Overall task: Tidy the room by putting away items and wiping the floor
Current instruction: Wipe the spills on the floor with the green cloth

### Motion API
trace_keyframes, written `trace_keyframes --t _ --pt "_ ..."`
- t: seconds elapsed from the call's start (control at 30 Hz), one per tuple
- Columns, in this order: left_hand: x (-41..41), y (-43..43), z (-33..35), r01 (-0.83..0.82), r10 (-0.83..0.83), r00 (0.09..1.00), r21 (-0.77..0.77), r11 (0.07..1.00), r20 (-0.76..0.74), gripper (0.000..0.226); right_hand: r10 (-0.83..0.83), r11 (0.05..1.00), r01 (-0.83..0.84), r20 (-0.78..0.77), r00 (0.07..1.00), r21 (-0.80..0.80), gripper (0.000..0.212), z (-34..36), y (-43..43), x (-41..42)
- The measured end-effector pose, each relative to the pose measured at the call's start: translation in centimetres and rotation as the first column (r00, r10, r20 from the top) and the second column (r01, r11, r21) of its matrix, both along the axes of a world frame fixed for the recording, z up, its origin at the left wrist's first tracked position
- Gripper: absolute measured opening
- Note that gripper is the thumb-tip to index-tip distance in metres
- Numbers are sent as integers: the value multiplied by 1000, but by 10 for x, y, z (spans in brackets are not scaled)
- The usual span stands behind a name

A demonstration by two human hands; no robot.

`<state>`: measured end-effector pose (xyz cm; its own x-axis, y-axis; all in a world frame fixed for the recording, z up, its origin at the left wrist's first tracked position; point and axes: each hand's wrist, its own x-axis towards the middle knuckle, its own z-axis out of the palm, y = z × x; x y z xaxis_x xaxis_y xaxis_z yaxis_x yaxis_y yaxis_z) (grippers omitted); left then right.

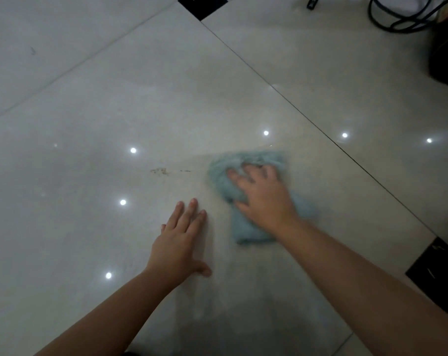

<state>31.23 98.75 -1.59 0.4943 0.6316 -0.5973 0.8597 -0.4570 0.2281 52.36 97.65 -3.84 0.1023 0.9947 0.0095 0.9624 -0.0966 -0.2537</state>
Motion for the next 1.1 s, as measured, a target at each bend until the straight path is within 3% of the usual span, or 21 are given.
trace_keyframes --t 0.1,0.17,0.23,0.3,0.37,0.43,0.53,0.6,0.7,0.8,0.9,1.0,1.1 --pt "0 -1 1 11 -11 1000 -8 1000 0 121 68 998 -69 -27 997 -14 61 1 5 6" --pt "0 0 2 8 -8 1000 -11 1000 6 121 -107 994 106 3 994 19 65 -1 5 48" --pt "0 0 2 7 -7 1000 -11 1000 5 120 -381 924 381 -13 925 24 65 -1 5 86" --pt "0 0 1 7 -7 1000 -13 1000 2 121 -498 867 497 18 867 19 63 1 5 85" --pt "0 0 1 17 -17 1000 -12 1000 -12 122 -370 929 370 3 929 7 64 1 4 52" --pt "2 2 1 19 -19 1000 -7 1000 -20 122 -138 990 138 -11 990 -4 64 0 -3 3" --pt "6 3 3 32 -32 999 -6 999 -43 123 109 993 -112 -80 991 -25 64 5 -8 -32" --pt "7 3 4 42 -42 997 -5 999 -63 123 137 990 -138 -101 985 2 64 0 2 -9" --pt "7 3 4 54 -55 996 -16 998 -71 122 -195 977 201 -80 978 69 63 -10 15 59" --pt "8 3 5 53 -54 995 -21 998 -80 122 -487 871 488 17 873 -61 59 -5 17 119" --pt "8 3 4 40 -42 997 -30 999 -70 121 -636 748 644 102 765 -163 60 2 31 132" --pt "8 3 5 35 -37 998 -34 999 -57 120 -507 830 508 68 859 -230 64 8 52 83" --pt "8 2 6 30 -32 997 -36 999 -65 120 -138 966 127 -33 990 -226 64 13 57 9"
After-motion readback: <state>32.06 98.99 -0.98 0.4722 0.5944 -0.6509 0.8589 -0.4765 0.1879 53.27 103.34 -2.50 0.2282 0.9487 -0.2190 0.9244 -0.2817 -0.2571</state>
